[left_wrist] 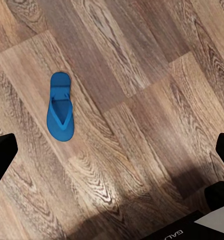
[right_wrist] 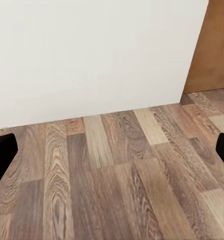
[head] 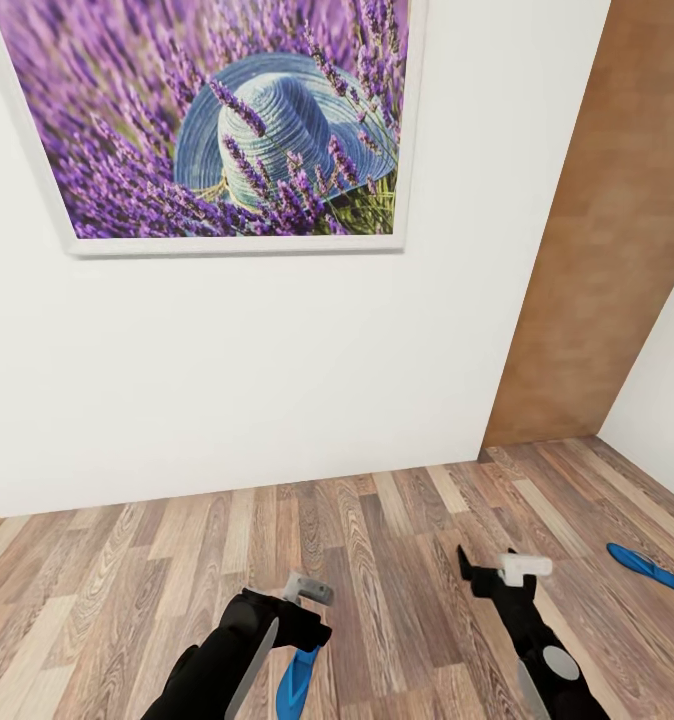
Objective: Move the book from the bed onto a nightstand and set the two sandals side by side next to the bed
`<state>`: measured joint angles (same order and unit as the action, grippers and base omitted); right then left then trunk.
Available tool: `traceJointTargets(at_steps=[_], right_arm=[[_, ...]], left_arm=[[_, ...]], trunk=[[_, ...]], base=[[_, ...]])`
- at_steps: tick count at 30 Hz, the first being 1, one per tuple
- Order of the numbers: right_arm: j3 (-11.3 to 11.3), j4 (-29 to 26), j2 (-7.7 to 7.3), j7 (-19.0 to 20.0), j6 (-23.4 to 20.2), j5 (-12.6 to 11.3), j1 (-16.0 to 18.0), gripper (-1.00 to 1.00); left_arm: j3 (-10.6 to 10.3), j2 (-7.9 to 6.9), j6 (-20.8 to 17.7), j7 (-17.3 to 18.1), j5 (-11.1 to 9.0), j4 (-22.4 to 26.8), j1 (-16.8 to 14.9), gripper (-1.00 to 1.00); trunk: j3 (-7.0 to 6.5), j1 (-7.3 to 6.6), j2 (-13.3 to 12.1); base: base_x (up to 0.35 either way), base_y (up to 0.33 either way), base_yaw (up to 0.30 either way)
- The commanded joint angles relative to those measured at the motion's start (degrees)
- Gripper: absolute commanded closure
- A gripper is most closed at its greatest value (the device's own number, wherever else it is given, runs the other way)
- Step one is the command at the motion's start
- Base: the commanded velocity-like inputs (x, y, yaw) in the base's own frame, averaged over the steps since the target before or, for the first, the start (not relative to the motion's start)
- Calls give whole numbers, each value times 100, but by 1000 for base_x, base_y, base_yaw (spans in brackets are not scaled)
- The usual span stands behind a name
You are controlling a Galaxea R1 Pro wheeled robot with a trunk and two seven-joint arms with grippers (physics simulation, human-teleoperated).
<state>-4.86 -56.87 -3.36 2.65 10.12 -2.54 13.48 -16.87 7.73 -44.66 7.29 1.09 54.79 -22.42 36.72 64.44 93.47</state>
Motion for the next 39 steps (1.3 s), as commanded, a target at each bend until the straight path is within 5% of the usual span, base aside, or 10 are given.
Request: traceJointTargets(at_steps=[1,6,17,35,39], right_arm=[[-18,-3,1,31,15,-27,3,-100],[-50,-23,0,60,32,-26,5,-100],[-48,-20,-1,30,967,-5,3,-100],[-50,27,4,25,1027,-10,-1,-100],[-50,27,2,25,1027,-10,-1,-100]], left_arm=[[0,0,-25,19,14,6,-2,-100],[-7,7,-1,19,10,6,0,-100],[-4,9,53,19,5,6,0,-100],[-9,18,49,19,5,6,-4,-100],[-9,18,46,19,5,6,0,-100]], trunk=[[5,0,3],[5,0,3],[5,0,3],[5,0,3],[77,87,163]], base=[[0,0,0],[0,0,0],[0,0,0],[0,0,0],[0,0,0]])
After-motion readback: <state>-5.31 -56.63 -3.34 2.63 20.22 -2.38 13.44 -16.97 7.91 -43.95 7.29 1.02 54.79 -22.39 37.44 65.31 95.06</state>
